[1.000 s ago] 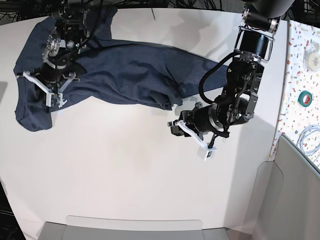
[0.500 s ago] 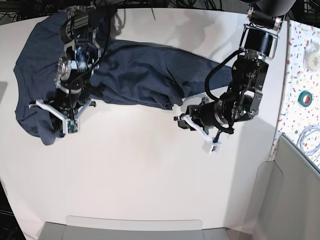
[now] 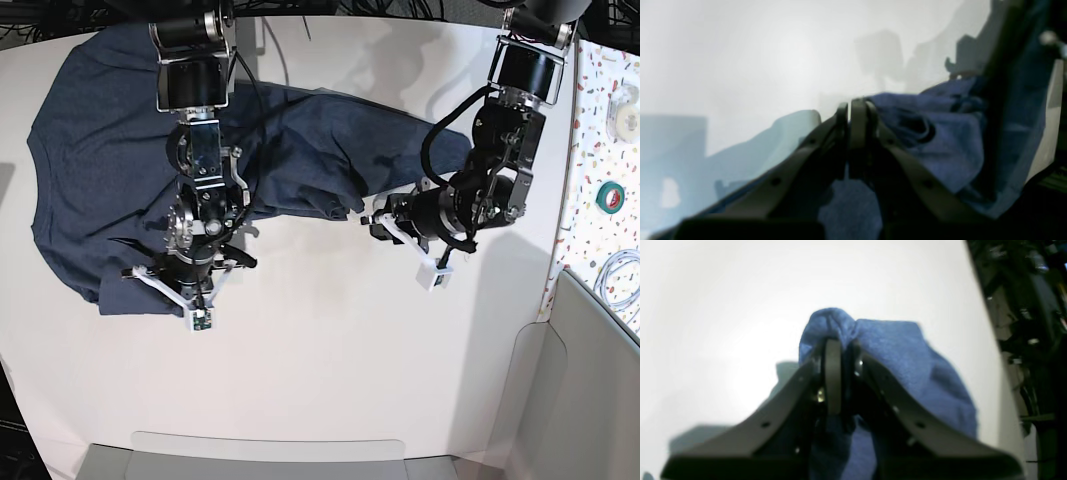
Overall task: Layout the t-shirt on the table in an organized manner, then fold the t-shirt properly
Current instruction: 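Release the hem with the right gripper and move it to the shirt collar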
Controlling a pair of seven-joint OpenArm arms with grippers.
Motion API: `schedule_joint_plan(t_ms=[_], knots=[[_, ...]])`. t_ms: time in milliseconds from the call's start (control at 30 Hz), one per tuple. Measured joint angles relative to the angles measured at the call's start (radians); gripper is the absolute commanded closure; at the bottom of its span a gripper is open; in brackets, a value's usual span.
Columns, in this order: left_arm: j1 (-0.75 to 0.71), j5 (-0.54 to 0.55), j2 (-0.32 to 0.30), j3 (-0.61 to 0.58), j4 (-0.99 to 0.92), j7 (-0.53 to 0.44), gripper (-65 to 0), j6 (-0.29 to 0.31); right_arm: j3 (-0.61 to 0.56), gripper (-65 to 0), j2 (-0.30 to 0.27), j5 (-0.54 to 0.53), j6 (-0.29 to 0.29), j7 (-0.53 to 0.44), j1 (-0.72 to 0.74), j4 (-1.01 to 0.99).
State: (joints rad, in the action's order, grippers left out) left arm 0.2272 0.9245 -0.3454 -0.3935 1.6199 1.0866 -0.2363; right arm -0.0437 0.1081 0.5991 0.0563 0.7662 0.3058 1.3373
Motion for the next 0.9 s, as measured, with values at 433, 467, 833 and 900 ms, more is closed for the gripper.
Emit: schedule_joint_plan(t_ms=[433, 467, 833, 900], knots=[[-0.001, -0.001, -0.030, 0.000, -0.001, -0.002, -6.4, -0.003, 0.005, -12.3, 0.003, 0.001, 0.001, -0.027, 0.147, -0.240], [-0.002, -0.002, -0.029, 0.000, -0.001, -0.003, -6.4, -0.003, 0.005, -13.2, 0.006, 0.001, 0.000, -0.069, 0.171, -0.270], [-0.026, 0.002, -0.032, 0.000, -0.001, -0.010, -6.7, -0.003, 0.004, -23.5, 0.017, 0.001, 0.001, -0.345, 0.285, -0.504], [-0.039, 0.003, -0.035, 0.029, 0.000, -0.006, -6.9, -0.002, 0.006, -25.0, 0.031, 0.002, 0.005, -0.350, 0.248, -0.423]])
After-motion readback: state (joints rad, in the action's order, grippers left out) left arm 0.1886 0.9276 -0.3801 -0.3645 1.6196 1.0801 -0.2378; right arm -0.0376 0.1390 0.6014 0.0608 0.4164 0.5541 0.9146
